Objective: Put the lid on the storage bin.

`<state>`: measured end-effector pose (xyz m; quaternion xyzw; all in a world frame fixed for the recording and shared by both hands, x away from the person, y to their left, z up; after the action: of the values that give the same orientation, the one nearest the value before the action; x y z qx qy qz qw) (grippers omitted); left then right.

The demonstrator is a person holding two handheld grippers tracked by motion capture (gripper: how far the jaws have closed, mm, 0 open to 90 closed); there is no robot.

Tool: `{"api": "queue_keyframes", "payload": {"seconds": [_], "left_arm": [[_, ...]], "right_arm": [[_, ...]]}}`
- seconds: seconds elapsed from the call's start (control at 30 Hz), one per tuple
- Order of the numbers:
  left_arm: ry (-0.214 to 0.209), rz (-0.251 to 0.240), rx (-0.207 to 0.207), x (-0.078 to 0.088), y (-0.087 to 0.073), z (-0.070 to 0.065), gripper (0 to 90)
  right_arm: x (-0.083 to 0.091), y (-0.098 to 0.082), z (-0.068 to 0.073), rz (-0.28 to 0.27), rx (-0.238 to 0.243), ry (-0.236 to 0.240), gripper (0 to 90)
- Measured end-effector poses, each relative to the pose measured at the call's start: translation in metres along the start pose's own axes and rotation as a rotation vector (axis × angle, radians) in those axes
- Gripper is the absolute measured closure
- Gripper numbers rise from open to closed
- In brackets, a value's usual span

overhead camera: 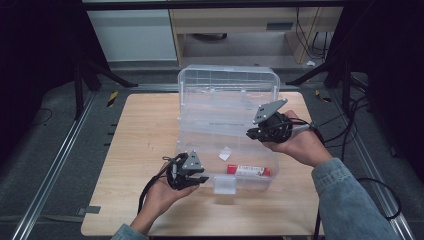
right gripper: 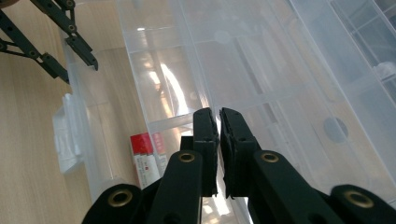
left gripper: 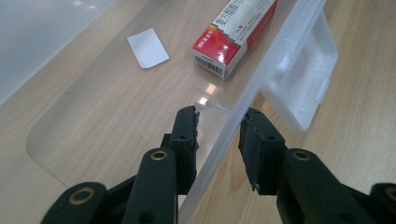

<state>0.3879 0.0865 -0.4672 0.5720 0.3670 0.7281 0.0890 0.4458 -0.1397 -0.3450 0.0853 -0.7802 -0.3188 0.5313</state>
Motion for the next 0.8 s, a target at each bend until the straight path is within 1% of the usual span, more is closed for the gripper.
{"api": "queue_keyframes", "payload": {"seconds": [0.33, 0.47, 0.6, 0.7, 0.8], "left_arm": [[0.003, 0.004, 0.000, 0.000, 0.000, -0.002, 66.8], [0.003, -0.006, 0.007, 0.000, 0.000, -0.002, 66.5], [0.003, -0.010, 0.012, 0.000, 0.000, -0.002, 66.1], [0.005, -0.013, 0.007, 0.000, 0.000, -0.002, 65.7], [-0.004, -0.017, 0.014, 0.002, -0.002, 0.000, 65.5]], "right_arm": [[0.002, -0.008, 0.009, -0.024, -0.002, 0.018, 85.4], [0.002, -0.010, 0.013, -0.031, -0.008, 0.018, 85.3], [0.002, -0.013, 0.017, -0.033, -0.003, 0.023, 85.3], [0.002, -0.014, 0.020, -0.032, -0.002, 0.028, 85.0], [0.001, -0.016, 0.022, -0.035, -0.001, 0.031, 84.5]]}}
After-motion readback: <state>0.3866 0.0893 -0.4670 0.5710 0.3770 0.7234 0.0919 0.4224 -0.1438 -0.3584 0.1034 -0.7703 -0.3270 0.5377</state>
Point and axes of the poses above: each handheld gripper's, and its own axes: x roughly backward along the jaws, y roughly out of its top, z roughly to its left, the point moved 5 cm from there along -x, roughly forward along the jaws, and after that the axes turned 3 degrees about z, right-handed, at the moved point
